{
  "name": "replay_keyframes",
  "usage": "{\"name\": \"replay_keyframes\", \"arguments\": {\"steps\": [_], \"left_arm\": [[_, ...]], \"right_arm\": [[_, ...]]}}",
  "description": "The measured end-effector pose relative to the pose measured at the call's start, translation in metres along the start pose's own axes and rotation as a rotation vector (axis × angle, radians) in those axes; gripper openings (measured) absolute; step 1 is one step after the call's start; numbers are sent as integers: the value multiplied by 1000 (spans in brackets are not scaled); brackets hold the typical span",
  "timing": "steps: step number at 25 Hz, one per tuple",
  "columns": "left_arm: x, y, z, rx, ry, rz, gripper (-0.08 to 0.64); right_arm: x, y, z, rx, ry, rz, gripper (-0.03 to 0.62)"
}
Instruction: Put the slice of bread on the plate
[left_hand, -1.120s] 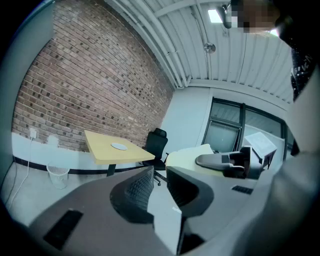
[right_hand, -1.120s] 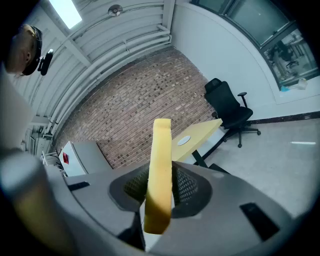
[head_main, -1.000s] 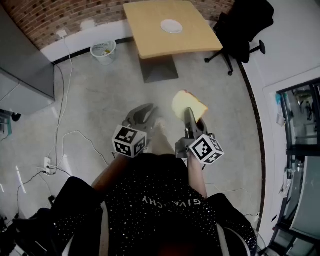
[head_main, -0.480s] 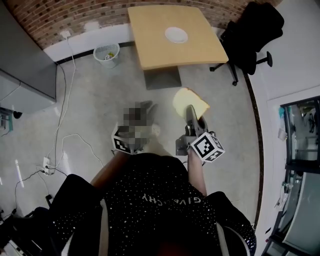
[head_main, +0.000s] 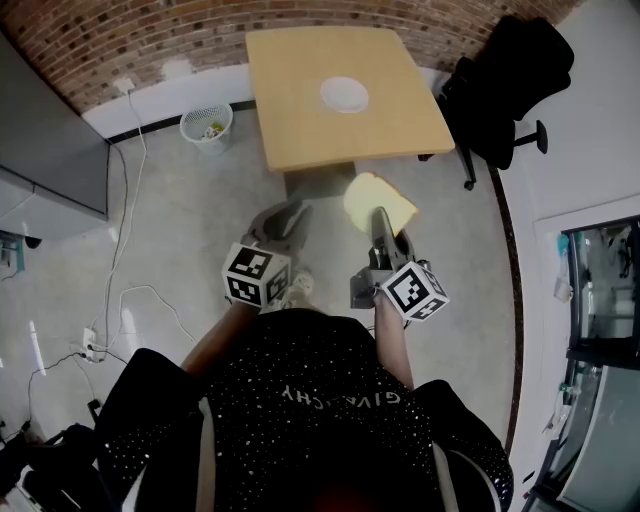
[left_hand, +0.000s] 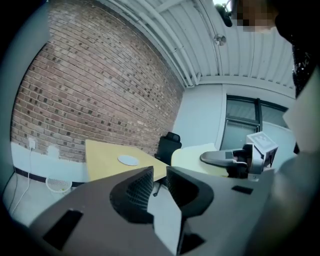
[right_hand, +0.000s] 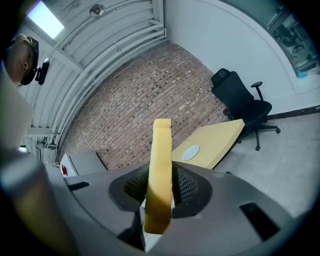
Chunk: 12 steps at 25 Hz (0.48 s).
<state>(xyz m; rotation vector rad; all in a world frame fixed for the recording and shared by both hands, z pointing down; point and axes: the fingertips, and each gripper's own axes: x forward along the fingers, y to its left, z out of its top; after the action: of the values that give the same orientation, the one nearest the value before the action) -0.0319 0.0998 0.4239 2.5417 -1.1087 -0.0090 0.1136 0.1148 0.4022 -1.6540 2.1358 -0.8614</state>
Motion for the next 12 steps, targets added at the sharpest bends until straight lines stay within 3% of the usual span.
{"name": "replay_keyframes", "arguments": {"steps": [12], "left_arm": [[50, 17, -9, -1, 26, 21, 87]], "right_arm": [[41, -41, 12, 13, 23, -12, 95]]}}
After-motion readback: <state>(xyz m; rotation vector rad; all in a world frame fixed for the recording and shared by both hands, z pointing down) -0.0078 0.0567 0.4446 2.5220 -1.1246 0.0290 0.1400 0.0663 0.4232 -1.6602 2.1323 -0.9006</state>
